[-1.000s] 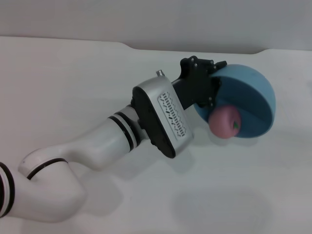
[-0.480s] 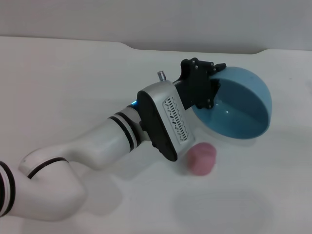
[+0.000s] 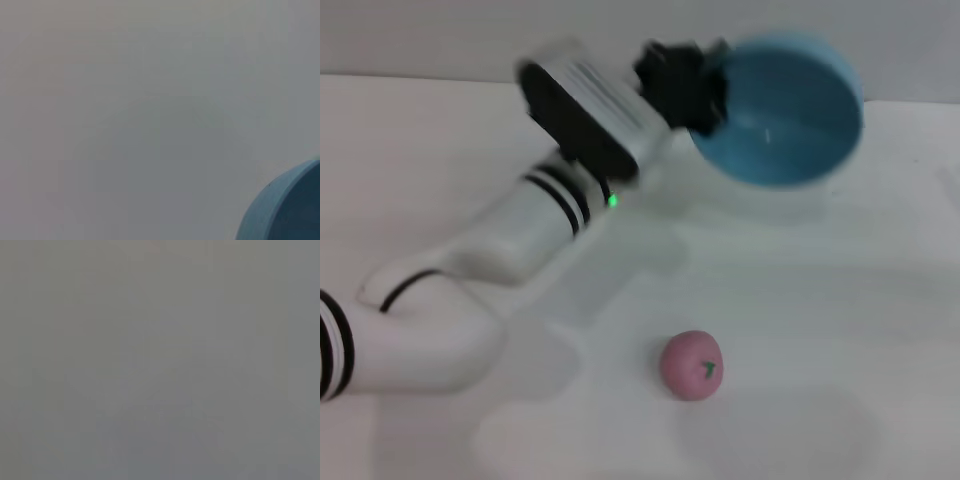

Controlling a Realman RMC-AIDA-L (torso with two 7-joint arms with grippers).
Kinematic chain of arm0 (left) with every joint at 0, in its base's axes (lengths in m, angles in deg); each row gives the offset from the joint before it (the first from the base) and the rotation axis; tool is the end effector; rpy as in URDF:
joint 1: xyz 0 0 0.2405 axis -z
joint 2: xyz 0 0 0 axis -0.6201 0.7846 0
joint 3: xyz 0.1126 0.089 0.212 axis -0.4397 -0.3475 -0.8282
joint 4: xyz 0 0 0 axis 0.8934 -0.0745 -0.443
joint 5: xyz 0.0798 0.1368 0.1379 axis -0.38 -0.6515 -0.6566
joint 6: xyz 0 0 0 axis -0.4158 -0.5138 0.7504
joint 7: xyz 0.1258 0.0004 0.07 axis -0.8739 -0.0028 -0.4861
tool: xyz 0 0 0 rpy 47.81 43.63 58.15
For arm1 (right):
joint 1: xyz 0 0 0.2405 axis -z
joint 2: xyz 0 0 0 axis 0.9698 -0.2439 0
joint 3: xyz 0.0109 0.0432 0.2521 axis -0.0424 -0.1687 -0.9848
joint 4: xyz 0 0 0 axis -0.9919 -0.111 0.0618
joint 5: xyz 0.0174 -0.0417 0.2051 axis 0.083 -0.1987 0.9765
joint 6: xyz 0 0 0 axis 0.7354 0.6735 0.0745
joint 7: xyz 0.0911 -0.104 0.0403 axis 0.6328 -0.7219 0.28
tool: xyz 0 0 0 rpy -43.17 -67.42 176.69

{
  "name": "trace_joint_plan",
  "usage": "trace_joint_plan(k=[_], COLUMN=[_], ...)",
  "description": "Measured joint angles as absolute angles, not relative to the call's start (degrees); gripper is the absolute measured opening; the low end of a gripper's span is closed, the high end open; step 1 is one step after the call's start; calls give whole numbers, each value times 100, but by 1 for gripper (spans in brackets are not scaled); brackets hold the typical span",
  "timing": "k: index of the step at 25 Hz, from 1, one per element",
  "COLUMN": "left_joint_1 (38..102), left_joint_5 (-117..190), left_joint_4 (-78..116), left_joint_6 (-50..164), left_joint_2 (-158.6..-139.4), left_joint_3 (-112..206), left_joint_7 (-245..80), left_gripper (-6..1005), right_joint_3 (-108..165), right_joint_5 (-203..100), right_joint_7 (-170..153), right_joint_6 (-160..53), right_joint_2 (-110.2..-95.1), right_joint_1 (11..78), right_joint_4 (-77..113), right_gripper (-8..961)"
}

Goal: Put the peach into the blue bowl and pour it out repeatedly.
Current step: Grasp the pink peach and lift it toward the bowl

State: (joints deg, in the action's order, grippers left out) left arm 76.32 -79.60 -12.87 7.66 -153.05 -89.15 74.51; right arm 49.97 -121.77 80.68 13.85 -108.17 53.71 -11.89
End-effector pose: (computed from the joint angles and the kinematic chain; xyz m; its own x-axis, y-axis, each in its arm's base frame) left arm -0.1668 0.3820 -0.1080 0.8887 -0.1714 0.4253 0.2811 -0.5291 -0.8006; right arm 0.3240 0.3393 0.0774 0.1981 -0.2749 -0.9409 -0.9136 -0.3996 -0.0756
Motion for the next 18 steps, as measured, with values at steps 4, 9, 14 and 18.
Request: trace_joint_plan(k=[4,9,14,18], left_joint_1=[7642,7911,8085,8096], left_joint_5=[-7785,-7772,-7829,-7833], left_joint_4=[-1664,-1976,-2077,-2116], left_joint_6=[1627,4346,6284,7684], left_joint_2=[-15247,-15233,-15168,-15150], left_joint_3=[-7856,-5971,-4690,-3471], left_joint_7=[8112,8160,7869,7218], left_gripper=[0,0,0,-1], right_joint_3=[5130,5283,5524,5862], right_joint_5=[-12338,-12973,-13838,-14804], right_joint_7=[7969,7963,8053,8637], right_joint_6=[1326,1171,963,937], right_joint_2=[-10810,-10808,-10789,-10741], right_joint_1=[5312,5083,4731,4329], right_joint_4=[-1091,-1061,-1050,-1064], right_gripper=[509,511,514,516])
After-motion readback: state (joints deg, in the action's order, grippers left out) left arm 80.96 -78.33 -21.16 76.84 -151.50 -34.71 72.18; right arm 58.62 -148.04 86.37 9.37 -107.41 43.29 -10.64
